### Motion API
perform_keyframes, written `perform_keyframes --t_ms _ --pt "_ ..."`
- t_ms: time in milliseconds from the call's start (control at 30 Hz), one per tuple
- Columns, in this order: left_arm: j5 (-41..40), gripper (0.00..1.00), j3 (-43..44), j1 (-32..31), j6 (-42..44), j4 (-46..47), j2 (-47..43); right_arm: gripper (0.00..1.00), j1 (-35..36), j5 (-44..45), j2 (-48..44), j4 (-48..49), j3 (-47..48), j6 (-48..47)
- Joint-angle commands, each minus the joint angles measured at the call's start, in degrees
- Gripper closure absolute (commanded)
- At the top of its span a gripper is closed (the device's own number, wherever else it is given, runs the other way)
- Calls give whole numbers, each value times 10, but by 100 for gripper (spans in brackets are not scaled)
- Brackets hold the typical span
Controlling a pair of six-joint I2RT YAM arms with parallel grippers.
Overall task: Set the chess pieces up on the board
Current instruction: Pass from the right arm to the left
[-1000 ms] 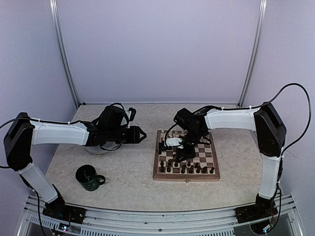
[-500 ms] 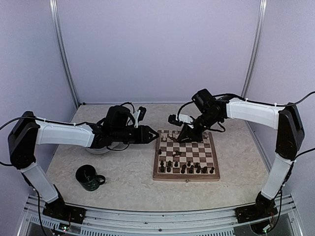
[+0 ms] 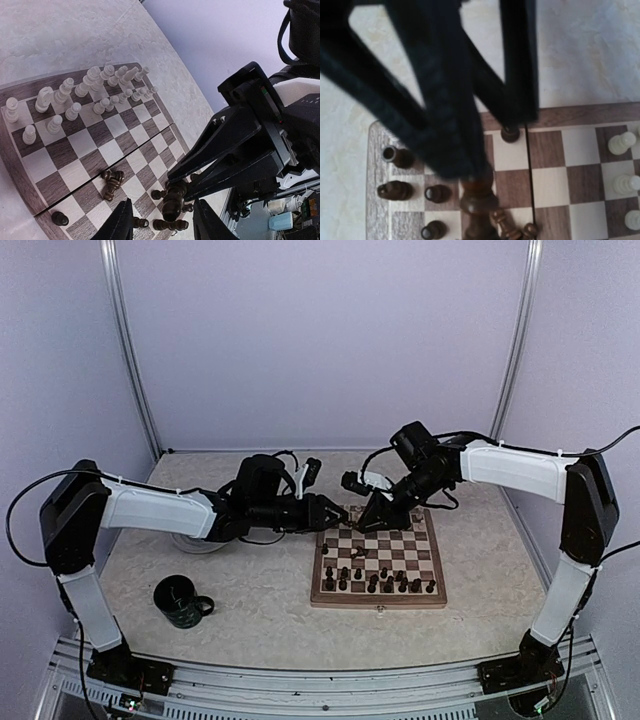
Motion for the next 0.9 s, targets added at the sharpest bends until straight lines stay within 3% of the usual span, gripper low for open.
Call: perform_keyframes --t_ms 0,233,467,633,733,867 --pt "19 59 28 -8 -8 21 20 92 -2 -24 -18 3 -6 2" --pt "30 67 31 -8 -12 24 31 92 -2 -25 -19 5 -6 4" --pt "33 83 31 -9 -12 28 35 91 -2 -26 -13 5 -7 4" --pt "29 92 37 -9 9 4 26 75 -23 -45 -27 7 -12 9" --pt "11 93 57 -12 56 -63 7 66 -88 -133 -39 -16 2 9" --pt "-26 93 101 -33 156 -191 -6 62 -155 -171 -55 -7 -8 16"
